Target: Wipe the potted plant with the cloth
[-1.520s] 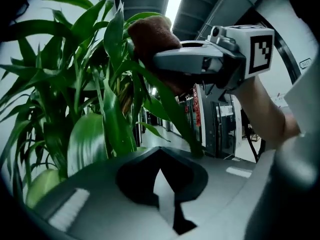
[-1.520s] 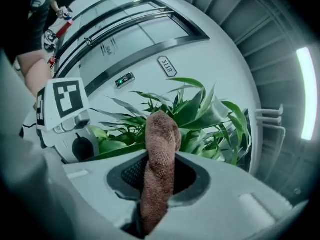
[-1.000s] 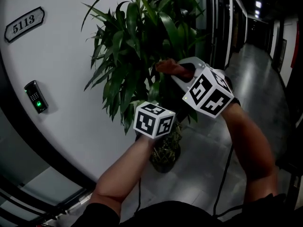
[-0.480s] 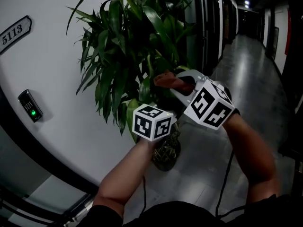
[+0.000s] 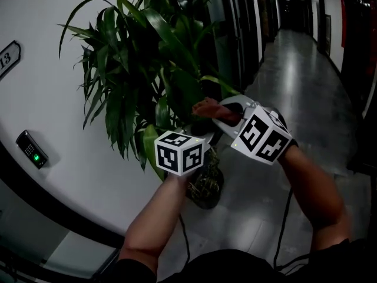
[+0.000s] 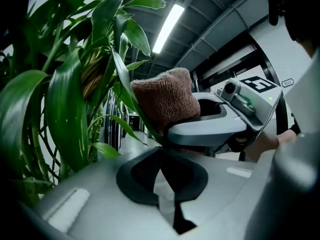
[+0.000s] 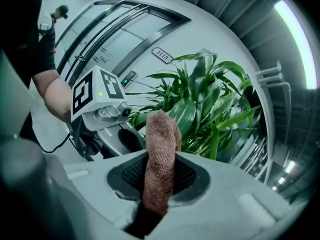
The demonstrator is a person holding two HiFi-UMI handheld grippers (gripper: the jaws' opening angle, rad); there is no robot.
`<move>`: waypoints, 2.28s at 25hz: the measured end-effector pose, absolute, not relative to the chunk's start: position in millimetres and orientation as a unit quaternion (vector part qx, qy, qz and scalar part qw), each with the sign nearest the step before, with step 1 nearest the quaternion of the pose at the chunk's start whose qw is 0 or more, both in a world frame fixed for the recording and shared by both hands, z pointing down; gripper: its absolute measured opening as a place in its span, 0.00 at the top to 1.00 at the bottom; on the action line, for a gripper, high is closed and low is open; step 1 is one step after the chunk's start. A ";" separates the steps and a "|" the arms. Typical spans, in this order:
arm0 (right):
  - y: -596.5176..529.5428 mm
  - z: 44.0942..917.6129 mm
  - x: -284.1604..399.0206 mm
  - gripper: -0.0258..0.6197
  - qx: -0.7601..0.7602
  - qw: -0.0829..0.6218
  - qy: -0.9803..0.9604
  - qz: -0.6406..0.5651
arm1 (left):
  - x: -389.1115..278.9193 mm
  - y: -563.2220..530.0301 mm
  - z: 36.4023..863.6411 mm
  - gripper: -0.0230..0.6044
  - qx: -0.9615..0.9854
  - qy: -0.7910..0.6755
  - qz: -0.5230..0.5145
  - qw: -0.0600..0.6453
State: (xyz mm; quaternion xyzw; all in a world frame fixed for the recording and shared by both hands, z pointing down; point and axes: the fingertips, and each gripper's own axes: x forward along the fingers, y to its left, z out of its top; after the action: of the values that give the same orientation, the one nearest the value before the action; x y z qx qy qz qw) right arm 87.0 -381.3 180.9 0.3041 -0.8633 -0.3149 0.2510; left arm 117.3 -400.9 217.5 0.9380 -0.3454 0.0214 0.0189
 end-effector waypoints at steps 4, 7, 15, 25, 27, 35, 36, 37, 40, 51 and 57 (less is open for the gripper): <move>-378.6 194.0 101.8 0.85 0.312 0.250 -0.871 -0.286 | 119.4 -401.0 219.7 0.94 0.938 -0.345 0.022 0.021; -378.0 203.8 114.0 0.85 0.318 0.255 -0.873 -0.270 | 119.9 -401.1 219.6 0.94 0.938 -0.346 0.019 0.023; -375.9 226.4 144.9 0.85 0.335 0.279 -0.866 -0.244 | 123.6 -399.1 211.3 0.94 0.938 -0.346 0.020 0.011; -367.2 232.1 180.2 0.85 0.364 0.317 -0.843 -0.236 | 122.1 -400.4 207.6 0.94 0.938 -0.345 0.020 0.008; -361.9 219.1 183.0 0.85 0.373 0.313 -0.839 -0.244 | 120.5 -400.1 207.5 0.94 0.938 -0.346 0.019 0.009; -339.7 145.7 132.8 0.85 0.364 0.251 -0.839 -0.316 | 120.7 -391.4 207.4 0.94 0.940 -0.340 0.023 0.005; -339.7 138.5 123.6 0.85 0.362 0.244 -0.839 -0.325 | 120.2 -390.9 206.6 0.94 0.940 -0.340 0.022 0.004; -340.1 131.5 114.5 0.85 0.360 0.238 -0.838 -0.333 | 119.8 -390.5 205.9 0.94 0.941 -0.339 0.022 0.003; -341.6 110.3 86.2 0.85 0.352 0.222 -0.838 -0.354 | 116.9 -390.4 204.6 0.94 0.941 -0.339 0.022 0.004; -376.6 51.3 17.6 0.85 0.337 0.213 -0.832 -0.386 | 110.7 -387.5 190.6 0.94 0.943 -0.332 0.010 0.000; -397.3 64.7 13.4 0.85 0.326 0.232 -0.844 -0.357 | 114.8 -382.1 185.6 0.94 0.947 -0.321 0.011 -0.008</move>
State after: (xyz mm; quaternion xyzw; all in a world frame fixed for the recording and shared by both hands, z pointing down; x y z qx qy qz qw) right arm 13.4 -397.3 64.7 0.3262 -0.8439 -0.3573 0.2319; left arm 114.8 -382.1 185.6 0.9470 -0.3209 0.0106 -0.0084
